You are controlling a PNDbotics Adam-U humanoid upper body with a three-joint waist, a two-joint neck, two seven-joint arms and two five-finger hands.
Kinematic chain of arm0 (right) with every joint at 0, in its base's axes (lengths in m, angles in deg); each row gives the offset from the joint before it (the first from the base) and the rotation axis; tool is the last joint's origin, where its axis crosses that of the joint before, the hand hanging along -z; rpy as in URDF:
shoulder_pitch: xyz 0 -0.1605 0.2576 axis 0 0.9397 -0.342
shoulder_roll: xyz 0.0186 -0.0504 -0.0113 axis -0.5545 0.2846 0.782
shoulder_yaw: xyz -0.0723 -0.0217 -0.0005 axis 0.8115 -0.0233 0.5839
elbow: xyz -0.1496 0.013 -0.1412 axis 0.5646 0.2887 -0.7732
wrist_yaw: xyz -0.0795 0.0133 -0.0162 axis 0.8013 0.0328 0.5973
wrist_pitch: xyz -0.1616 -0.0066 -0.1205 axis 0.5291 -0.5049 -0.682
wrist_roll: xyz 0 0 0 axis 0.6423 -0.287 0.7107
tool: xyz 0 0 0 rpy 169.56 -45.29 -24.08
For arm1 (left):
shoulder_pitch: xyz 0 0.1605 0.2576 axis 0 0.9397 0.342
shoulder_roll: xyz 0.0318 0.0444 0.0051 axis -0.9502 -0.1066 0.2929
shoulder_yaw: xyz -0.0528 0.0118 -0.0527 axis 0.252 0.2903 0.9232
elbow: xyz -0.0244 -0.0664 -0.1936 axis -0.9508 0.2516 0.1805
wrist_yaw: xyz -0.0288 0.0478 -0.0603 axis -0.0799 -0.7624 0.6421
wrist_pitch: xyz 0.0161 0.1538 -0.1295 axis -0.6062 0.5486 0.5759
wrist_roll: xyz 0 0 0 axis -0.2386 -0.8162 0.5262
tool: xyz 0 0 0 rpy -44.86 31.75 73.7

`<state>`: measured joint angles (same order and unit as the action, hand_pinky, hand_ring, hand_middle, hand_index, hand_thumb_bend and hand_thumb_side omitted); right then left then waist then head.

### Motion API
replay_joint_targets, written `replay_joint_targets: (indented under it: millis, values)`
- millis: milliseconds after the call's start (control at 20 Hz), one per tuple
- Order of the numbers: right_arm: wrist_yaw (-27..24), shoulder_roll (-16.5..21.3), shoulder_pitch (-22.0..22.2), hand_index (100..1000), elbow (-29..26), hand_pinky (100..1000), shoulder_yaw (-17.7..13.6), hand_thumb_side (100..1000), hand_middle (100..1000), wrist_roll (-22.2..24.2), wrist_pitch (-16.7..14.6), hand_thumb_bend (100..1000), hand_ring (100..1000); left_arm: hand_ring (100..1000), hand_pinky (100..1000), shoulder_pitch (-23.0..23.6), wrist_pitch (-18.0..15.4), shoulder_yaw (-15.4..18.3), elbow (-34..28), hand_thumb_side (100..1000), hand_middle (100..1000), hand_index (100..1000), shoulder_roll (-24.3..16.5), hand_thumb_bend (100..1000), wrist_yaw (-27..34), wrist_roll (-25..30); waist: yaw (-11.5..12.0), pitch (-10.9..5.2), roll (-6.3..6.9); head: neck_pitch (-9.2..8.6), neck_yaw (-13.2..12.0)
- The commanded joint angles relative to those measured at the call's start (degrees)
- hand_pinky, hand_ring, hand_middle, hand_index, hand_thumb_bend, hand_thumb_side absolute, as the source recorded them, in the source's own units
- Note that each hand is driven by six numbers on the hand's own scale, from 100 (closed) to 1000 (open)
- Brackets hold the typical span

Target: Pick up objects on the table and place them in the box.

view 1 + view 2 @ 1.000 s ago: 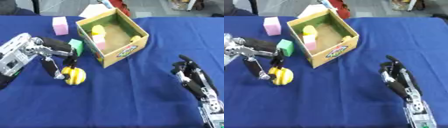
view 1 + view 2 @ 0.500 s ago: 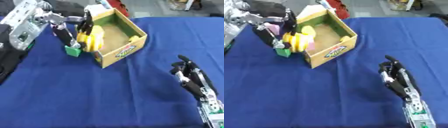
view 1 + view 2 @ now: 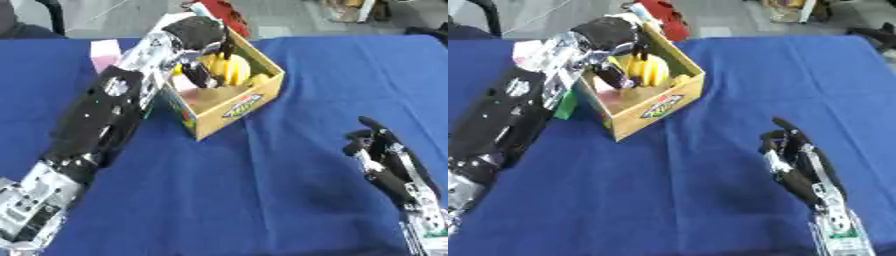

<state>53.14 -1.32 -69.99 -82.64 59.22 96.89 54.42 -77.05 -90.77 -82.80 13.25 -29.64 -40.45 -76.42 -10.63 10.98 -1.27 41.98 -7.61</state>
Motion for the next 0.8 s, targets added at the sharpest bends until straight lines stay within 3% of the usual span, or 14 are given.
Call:
replay_joint_targets:
  millis: [50, 200, 350, 400, 450, 600, 800]
  values:
    - [-0.1, 0.2, -0.7, 924, -0.5, 651, 0.1, 428, 659, 0.3, -0.2, 100, 612, 645, 738, -1.8, 2.5, 1.7, 1.8, 175, 656, 872, 0.8, 510, -4.4, -5.4, -0.2, -0.03, -0.74, -0.84, -0.4]
    - [-0.1, 0.2, -0.8, 924, -0.5, 651, 0.1, 427, 659, 0.3, -0.2, 100, 612, 656, 746, -1.8, 4.1, 2.3, 1.3, 208, 674, 888, 0.3, 519, -5.3, -6.8, 0.0, -0.01, -0.73, -0.86, -0.3]
    - [-0.1, 0.4, -0.7, 924, -0.5, 651, -0.1, 426, 659, 0.2, -0.1, 100, 612, 632, 740, -1.9, 4.4, 3.1, -2.0, 154, 635, 845, -1.7, 475, -2.9, -6.9, 0.4, -0.16, -0.62, -0.86, -0.1]
    - [-0.1, 0.5, -0.7, 924, -0.5, 651, -0.2, 427, 659, 0.2, -0.1, 100, 612, 604, 732, -2.0, 4.1, 3.1, -3.6, 167, 600, 803, -2.8, 354, -1.1, -6.3, 0.6, -0.26, -0.53, -0.82, 0.2]
    - [-0.1, 0.6, -0.6, 924, -0.5, 651, -0.4, 426, 659, 0.1, -0.1, 100, 612, 595, 732, -2.1, 3.5, 3.1, -5.6, 150, 588, 792, -4.2, 428, 1.3, -5.2, 0.9, -0.37, -0.39, -0.74, 0.4]
    - [0.0, 1.0, -0.5, 924, -0.5, 651, -0.7, 428, 659, -0.2, -0.1, 100, 612, 610, 740, -1.9, -0.1, 2.5, -10.7, 168, 603, 799, -9.4, 410, 10.3, 2.0, 1.8, -0.68, 0.05, -0.52, 1.2]
    - [0.2, 1.4, -0.3, 924, -0.4, 651, -1.0, 429, 659, -0.4, 0.0, 100, 612, 671, 761, -0.9, -3.8, 2.5, -13.3, 198, 679, 839, -16.2, 465, 18.7, 16.8, 3.0, -1.01, 0.49, -0.56, 1.9]
